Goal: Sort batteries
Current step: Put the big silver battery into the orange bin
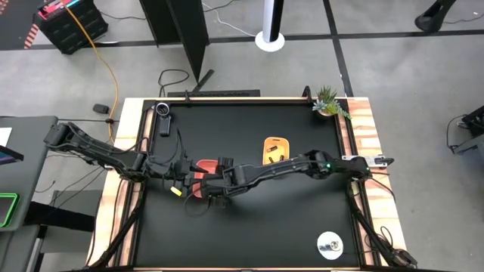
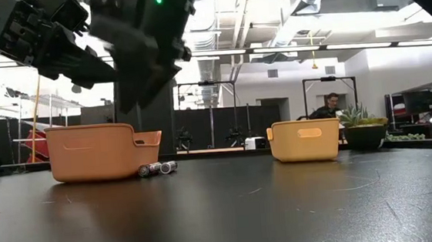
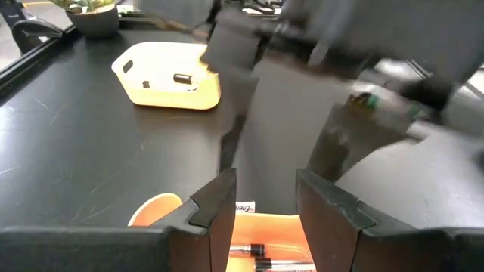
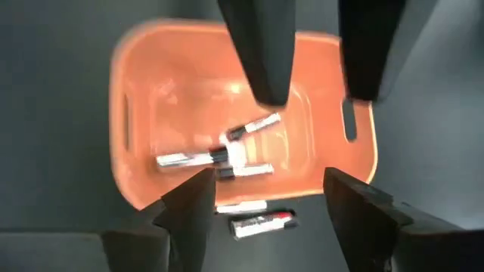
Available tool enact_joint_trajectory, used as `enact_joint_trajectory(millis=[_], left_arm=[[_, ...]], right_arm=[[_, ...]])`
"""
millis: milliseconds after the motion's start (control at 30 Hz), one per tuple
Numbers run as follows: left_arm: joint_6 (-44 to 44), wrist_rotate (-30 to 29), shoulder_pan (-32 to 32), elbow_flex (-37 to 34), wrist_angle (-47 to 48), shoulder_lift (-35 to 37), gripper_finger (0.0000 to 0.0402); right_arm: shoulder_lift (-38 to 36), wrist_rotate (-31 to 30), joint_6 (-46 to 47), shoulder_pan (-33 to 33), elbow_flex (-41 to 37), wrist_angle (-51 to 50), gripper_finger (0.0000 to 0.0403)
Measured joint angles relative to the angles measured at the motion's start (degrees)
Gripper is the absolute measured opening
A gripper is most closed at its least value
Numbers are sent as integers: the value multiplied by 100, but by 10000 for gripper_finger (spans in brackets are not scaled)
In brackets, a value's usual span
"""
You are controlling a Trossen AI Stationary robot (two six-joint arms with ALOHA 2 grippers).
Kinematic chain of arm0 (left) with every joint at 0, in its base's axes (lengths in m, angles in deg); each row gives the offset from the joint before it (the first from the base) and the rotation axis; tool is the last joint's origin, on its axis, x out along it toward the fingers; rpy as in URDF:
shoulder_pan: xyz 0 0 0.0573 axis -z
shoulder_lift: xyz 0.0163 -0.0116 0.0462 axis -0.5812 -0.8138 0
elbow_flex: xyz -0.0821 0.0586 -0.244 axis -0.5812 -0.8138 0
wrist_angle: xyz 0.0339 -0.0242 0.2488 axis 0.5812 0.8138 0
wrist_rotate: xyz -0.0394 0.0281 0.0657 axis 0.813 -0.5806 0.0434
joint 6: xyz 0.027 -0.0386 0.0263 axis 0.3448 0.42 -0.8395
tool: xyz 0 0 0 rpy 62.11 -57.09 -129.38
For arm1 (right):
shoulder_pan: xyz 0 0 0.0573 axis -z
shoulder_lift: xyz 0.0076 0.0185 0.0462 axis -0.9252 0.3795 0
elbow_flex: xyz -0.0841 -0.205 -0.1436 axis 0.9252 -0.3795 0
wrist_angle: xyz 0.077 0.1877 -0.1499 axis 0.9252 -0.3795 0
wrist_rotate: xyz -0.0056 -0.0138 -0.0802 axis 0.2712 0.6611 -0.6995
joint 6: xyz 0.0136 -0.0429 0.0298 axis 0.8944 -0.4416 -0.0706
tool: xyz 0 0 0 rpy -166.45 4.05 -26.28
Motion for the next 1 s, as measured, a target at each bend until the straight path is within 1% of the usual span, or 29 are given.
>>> enact_joint_trajectory(millis=[100,233,400,700,800,867,933,1000], left_arm=[[1,0,-1,1,0,0,132],[13,0,-1,1,-1,0,132],[79,0,1,1,0,0,132],[283,2,3,-1,2,0,132],[333,2,17,1,-1,0,132],[335,4,50,1,1,0,132],[352,4,82,1,-5,0,132],[355,3,112,0,-4,0,132]], right_arm=[[-87,-61,114,-34,0,-129,260],[-146,-454,303,-90,-11,-227,260],[-249,-827,751,-87,-36,-393,260],[-232,-1167,1093,-206,-712,-147,260],[-385,-1263,1109,-264,-1058,-55,260],[-661,-1426,1117,-293,-1446,11,260],[-1085,-1588,1205,-337,-2012,212,260],[-1657,-1664,1235,-353,-2868,730,260]])
